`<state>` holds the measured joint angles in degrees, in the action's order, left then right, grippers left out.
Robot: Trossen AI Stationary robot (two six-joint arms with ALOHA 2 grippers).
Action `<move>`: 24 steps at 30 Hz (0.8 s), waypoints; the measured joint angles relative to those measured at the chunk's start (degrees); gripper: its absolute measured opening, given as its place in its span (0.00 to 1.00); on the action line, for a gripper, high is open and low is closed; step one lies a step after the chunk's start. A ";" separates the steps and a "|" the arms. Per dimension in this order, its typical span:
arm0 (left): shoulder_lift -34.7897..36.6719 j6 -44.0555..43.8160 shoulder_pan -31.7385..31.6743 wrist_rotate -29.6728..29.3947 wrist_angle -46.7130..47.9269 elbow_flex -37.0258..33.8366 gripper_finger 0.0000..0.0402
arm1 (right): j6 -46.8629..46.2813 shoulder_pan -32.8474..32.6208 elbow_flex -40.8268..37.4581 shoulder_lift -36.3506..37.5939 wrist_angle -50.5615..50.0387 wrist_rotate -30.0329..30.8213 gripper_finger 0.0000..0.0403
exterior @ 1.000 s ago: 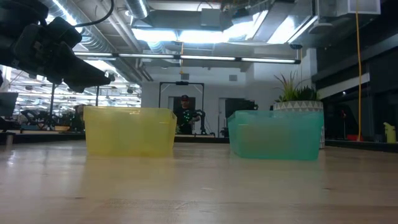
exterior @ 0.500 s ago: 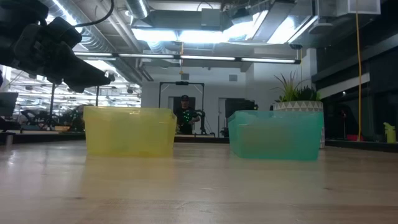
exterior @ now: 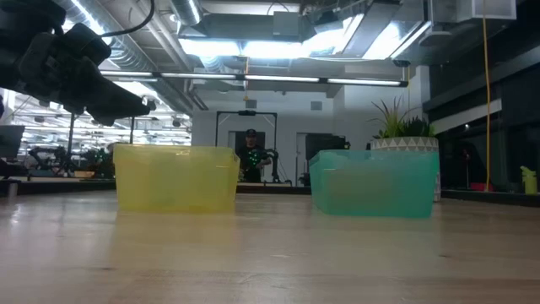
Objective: Pick and place medicine bottles into bin by pill shape (circle, oval)
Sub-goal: Put the large orange pill bottle into the green bin
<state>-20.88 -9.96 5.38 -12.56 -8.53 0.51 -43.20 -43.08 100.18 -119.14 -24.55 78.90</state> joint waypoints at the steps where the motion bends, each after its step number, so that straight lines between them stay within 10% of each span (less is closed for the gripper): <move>1: 0.00 0.00 -0.02 -0.02 0.01 0.00 0.37 | -1.19 0.01 -1.04 -0.55 0.04 0.08 0.46; 24: 0.00 0.00 -0.02 -0.02 -0.03 0.00 0.37 | -30.52 0.04 -14.75 -17.23 4.33 9.50 0.46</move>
<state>-20.88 -9.96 5.37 -12.58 -8.56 0.51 -73.72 -43.05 85.43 -136.37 -20.22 88.40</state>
